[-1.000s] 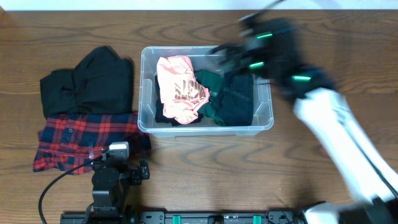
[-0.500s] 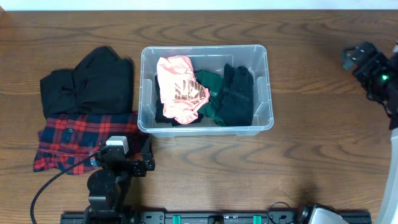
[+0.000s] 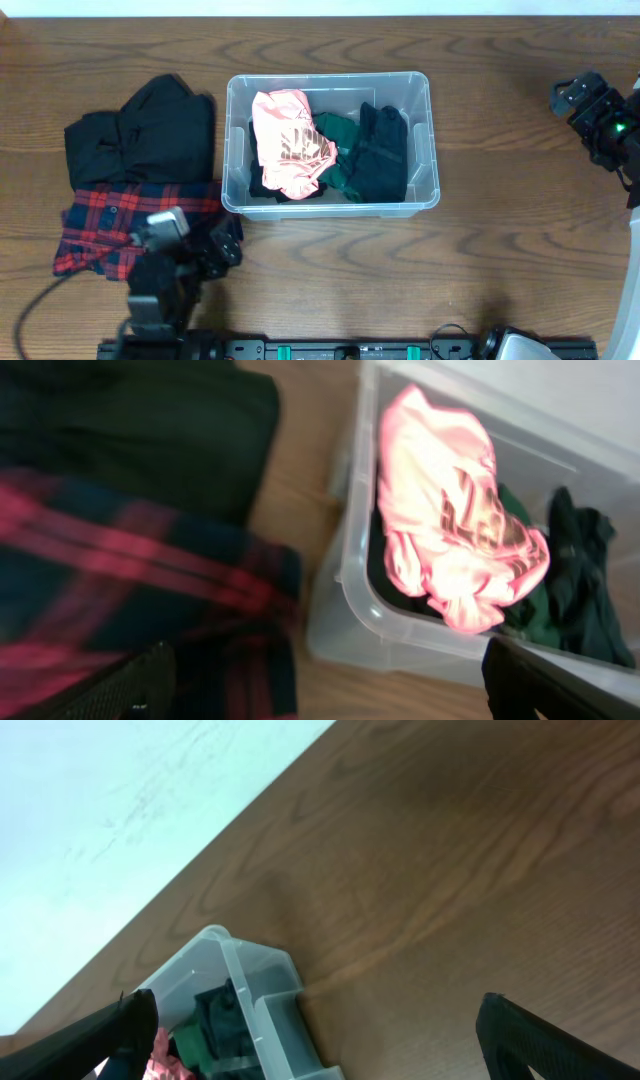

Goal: Pack container
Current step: 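Reach the left gripper to the plaid shirt and grasp it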

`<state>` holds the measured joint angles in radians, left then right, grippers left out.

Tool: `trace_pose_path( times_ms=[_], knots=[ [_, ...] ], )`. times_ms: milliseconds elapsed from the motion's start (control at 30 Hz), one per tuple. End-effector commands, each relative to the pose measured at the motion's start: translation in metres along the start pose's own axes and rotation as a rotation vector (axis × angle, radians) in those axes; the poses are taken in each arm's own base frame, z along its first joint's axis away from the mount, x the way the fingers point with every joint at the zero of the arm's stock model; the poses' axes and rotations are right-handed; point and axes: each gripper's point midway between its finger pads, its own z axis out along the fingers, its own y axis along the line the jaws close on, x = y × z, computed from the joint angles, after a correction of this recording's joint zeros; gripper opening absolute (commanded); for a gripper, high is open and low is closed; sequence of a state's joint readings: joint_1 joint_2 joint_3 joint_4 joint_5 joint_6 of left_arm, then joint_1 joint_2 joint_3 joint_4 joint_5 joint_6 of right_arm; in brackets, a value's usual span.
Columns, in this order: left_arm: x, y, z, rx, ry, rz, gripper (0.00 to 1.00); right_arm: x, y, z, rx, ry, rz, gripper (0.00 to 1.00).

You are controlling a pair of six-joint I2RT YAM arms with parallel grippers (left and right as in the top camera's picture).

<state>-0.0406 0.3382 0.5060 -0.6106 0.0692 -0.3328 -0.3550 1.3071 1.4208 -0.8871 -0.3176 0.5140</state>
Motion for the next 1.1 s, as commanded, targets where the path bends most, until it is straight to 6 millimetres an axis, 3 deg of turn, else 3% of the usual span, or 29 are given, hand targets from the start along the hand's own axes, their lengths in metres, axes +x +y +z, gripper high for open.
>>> trace_pose_path(
  times_ms=[0, 100, 200, 333, 500, 633, 767, 900, 1067],
  knots=[
    [-0.057, 0.004, -0.016, -0.156, -0.013, -0.005, 0.98, -0.001, -0.003, -0.001, 0.004, -0.004, -0.001, 0.99],
    [-0.088, -0.009, -0.017, -0.191, 0.084, 0.086, 0.98, -0.001, -0.003, -0.001, 0.004, -0.004, -0.001, 0.99],
    [-0.105, -0.008, -0.013, -0.248, 0.163, 0.241, 0.98, -0.001, -0.003, -0.001, 0.004, -0.004, -0.001, 0.99],
    [-0.116, 0.015, -0.010, -0.389, 0.217, 0.158, 0.98, -0.001, -0.003, -0.001, 0.004, -0.004, -0.001, 0.99],
    [-0.102, 0.086, -0.018, -0.615, 0.276, -0.228, 0.98, -0.001, -0.003, -0.001, 0.004, -0.004, -0.001, 0.99],
    [-0.093, 0.133, -0.023, -0.605, 0.329, -0.442, 0.98, -0.001, -0.003, -0.001, 0.004, -0.004, -0.001, 0.99],
    [-0.081, 0.160, -0.020, -0.520, 0.365, -0.674, 0.98, -0.001, -0.003, -0.001, 0.004, -0.004, -0.001, 0.99],
    [-0.052, 0.197, -0.020, -0.549, 0.432, -0.865, 0.98, -0.001, -0.003, 0.000, 0.005, -0.003, -0.001, 0.99],
    [-0.026, 0.235, -0.014, -0.545, 0.468, -0.999, 0.98, -0.001, -0.003, 0.000, 0.005, -0.002, -0.001, 0.99]
  ],
)
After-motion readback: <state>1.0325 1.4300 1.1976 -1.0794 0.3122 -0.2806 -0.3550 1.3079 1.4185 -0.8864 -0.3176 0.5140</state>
